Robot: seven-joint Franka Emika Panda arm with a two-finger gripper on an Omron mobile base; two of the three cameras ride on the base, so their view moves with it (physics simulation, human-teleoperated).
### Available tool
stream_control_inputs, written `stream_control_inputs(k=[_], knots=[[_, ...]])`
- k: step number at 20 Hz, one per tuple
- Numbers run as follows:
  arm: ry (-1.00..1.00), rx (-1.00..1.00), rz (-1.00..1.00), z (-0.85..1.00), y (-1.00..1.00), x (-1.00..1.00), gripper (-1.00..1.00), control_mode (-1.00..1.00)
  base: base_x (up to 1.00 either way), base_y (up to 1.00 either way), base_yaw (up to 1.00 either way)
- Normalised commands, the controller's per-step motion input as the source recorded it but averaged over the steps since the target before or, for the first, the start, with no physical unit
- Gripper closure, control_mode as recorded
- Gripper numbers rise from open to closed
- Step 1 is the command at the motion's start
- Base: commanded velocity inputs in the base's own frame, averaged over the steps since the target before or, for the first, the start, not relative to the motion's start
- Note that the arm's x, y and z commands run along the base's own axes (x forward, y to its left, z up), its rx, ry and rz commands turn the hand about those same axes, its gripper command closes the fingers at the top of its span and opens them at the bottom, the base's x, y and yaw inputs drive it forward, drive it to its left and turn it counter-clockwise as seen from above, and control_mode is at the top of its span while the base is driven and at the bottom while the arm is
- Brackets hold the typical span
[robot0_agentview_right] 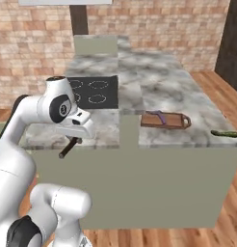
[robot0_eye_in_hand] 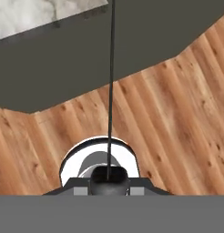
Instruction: Open the drawer on the left and place the cutting tools on the cutting board.
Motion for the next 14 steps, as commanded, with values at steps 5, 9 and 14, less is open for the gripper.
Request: stream_control_inputs(k=[5,9,14], knots=[[0.0,0.0,0.0,0.0,0.0,0.0,1.0,1.0,0.3,-1.0,0.12],[0.0,0.0,0.0,0.0,0.0,0.0,1.0,1.0,0.39,-1.0,0.13],[0.0,0.0,0.0,0.0,0.0,0.0,1.0,1.0,0.84,-1.0,0.17]])
